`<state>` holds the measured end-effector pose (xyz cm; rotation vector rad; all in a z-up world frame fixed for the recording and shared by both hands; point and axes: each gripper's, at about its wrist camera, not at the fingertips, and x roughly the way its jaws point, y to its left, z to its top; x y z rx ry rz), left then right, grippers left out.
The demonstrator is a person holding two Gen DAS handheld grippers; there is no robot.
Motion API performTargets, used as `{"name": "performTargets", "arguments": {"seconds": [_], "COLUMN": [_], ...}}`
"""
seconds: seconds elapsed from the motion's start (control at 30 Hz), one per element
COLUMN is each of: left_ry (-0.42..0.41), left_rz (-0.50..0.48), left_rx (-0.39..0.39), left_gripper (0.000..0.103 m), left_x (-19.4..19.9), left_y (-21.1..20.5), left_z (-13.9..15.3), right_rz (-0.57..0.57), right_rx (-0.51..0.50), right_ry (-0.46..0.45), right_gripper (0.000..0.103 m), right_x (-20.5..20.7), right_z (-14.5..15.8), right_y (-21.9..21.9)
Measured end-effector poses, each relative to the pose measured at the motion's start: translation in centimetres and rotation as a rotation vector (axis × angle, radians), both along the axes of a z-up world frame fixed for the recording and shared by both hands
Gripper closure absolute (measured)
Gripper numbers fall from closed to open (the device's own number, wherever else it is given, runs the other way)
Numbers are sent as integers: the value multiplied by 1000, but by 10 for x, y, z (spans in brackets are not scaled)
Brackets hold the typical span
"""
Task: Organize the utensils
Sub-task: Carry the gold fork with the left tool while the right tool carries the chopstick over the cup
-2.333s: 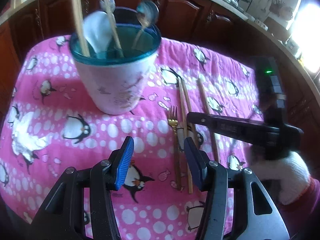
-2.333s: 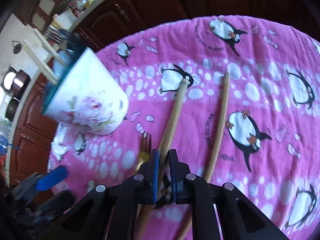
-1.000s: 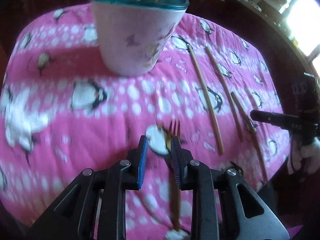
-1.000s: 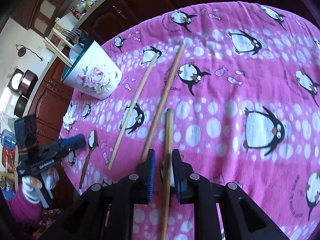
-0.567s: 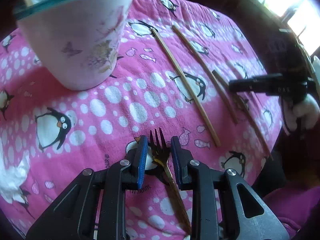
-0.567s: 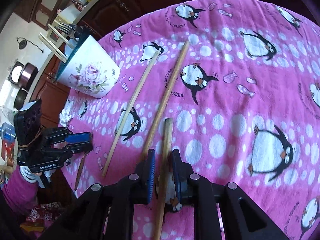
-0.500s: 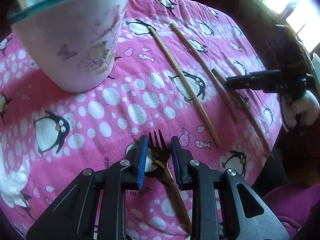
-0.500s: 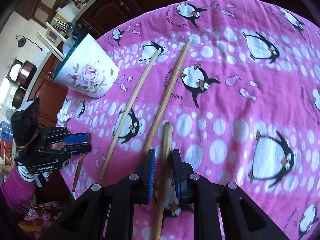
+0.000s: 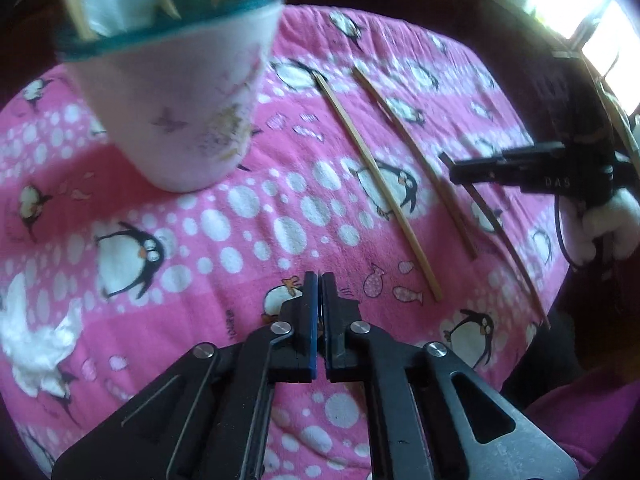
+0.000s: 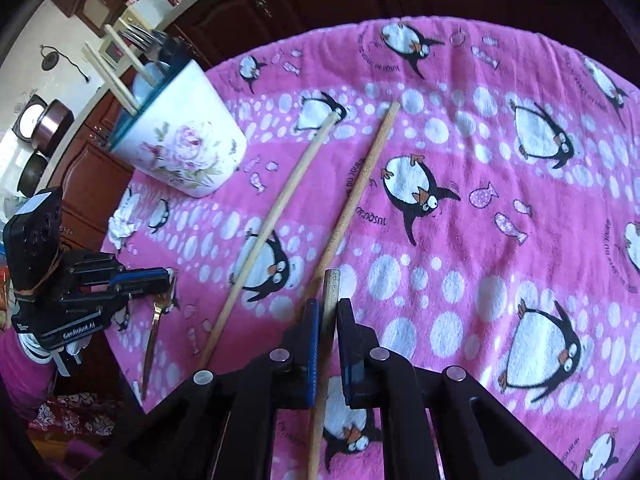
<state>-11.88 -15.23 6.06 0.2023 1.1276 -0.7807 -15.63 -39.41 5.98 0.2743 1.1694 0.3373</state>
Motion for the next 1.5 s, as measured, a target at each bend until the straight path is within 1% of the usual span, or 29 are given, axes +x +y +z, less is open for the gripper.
{"name": "performTargets", "arguments": {"seconds": [0.23,0.5,0.73,0.9,1.07,1.2,1.3,1.37,1.4,1.5], "left_ry": [-32,-121,-199,-256,-359,-437,-477,-519,-535,-529], "left_rz": [104,199,247,312,403,478,504,521,529,535], "left_rx": [-52,-164,-220,-246,-238,-224,-198,-162,-148,-141], "left_gripper": [103,103,102,102,102,102,102,102,102,102], "left_x": [-8,-21,-23,-13,2,18,29,35,39,51], "left_y": [18,40,51,72,82,87,88,85,84,84], "left_z": [23,79,122,154,183,202,208,211,211,207], "right_rz": [-14,-14,-24,-24,-37,-26,-13,-8,-7,-2], "right_rx": [7,23,47,84,116,118,114,110,110,85], "right_ry": [-74,-175,-272,-352,-474,-547,-589,-620,-630,-671], "right_gripper": [95,96,96,96,96,96,97,97,96,97], "right_x": [-21,-42,-51,-46,-25,-5,13,25,29,44], "right_z": [28,73,111,146,195,229,254,272,276,291], "right_y": [-5,-8,-8,-5,5,17,25,31,33,46]}}
